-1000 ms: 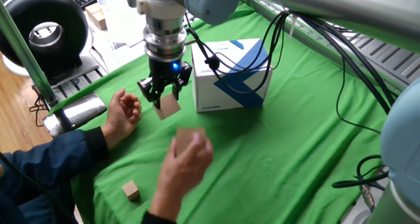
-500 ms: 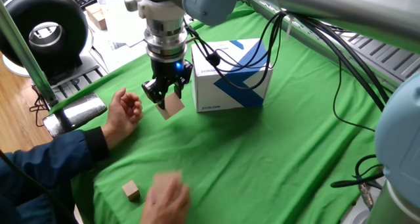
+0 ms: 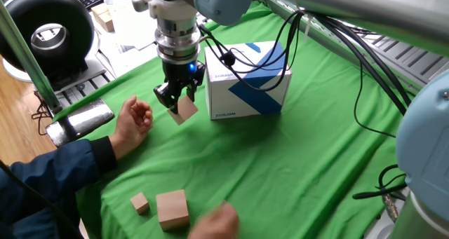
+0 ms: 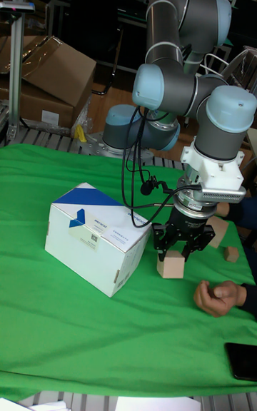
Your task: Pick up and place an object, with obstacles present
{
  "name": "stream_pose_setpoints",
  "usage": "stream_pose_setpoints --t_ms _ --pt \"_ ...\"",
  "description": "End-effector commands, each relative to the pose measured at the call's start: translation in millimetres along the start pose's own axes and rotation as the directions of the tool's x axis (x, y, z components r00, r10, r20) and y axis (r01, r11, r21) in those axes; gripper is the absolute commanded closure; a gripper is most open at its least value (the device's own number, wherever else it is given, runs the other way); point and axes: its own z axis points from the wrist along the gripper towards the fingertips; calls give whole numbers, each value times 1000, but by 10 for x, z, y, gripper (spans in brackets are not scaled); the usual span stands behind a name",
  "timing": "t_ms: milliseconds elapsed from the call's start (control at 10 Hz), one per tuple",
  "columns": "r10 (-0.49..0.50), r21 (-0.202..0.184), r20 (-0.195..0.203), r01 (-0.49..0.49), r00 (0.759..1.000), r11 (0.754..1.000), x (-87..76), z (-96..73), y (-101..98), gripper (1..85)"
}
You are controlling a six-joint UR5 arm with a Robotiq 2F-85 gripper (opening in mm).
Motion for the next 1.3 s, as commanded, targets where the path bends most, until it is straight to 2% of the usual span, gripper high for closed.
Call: stream_pose_setpoints --t_ms 0,100,200,300,400,500,600,700,800,900,1000,1100,1200 --pt "-16 -17 1 16 1000 1000 -21 -29 18 143" --pt "-24 -20 -2 24 1000 1000 -14 -28 27 97" --pt "-33 -22 -5 33 999 999 -4 -26 35 87" --pt "-13 -9 -14 13 1000 1000 18 -25 2 290" --pt "2 -11 -19 -3 1000 1000 33 -29 17 293" --pt "9 -41 -14 -10 1000 999 28 -28 107 223" --pt "8 -49 -8 -8 1000 999 14 -28 125 180" --pt "5 -28 -4 -5 1000 1000 6 -34 71 217" --pt "16 -16 -18 -16 1000 1000 53 -87 39 293" --pt "29 -1 -41 -29 999 1000 132 -218 -17 337" --pt "63 33 -83 -61 995 998 271 -363 -116 463" --pt "123 84 -131 -113 984 990 460 -492 -224 690" --pt "170 110 -131 -157 977 982 524 -590 -291 843"
